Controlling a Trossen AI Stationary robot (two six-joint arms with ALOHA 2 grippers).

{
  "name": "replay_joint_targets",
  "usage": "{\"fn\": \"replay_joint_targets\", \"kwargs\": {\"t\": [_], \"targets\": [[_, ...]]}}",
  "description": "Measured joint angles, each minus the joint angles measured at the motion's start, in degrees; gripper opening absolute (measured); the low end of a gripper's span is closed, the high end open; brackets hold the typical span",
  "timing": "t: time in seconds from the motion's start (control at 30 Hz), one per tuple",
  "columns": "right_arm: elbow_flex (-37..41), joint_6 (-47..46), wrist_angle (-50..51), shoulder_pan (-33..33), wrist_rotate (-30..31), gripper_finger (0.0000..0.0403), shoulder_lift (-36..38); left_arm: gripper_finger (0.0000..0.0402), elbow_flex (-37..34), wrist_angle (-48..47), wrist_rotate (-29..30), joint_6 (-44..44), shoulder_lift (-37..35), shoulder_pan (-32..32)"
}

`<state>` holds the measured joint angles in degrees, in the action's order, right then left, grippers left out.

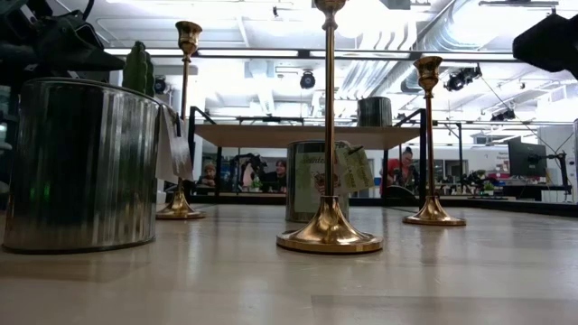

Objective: Pick & Place candle stick holders
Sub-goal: Align the silver scented candle with the other silver scented candle on the shelf

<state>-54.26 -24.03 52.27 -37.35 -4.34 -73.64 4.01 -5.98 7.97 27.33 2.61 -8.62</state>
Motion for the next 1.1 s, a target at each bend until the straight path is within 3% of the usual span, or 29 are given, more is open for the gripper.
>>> {"fn": "replay_joint_targets", "kwargs": {"t": [0.3,1.1], "targets": [[0.0,-0.5,-1.3,-0.5,5.8,0.0400,-4.8,0.0246,0.0,0.0,0.0,0.0,0.0,0.0],[0.0,-1.6,-4.8,-0.5,7.2,0.0400,-12.6,0.0246,0.0,0.0,0.0,0.0,0.0,0.0]]}}
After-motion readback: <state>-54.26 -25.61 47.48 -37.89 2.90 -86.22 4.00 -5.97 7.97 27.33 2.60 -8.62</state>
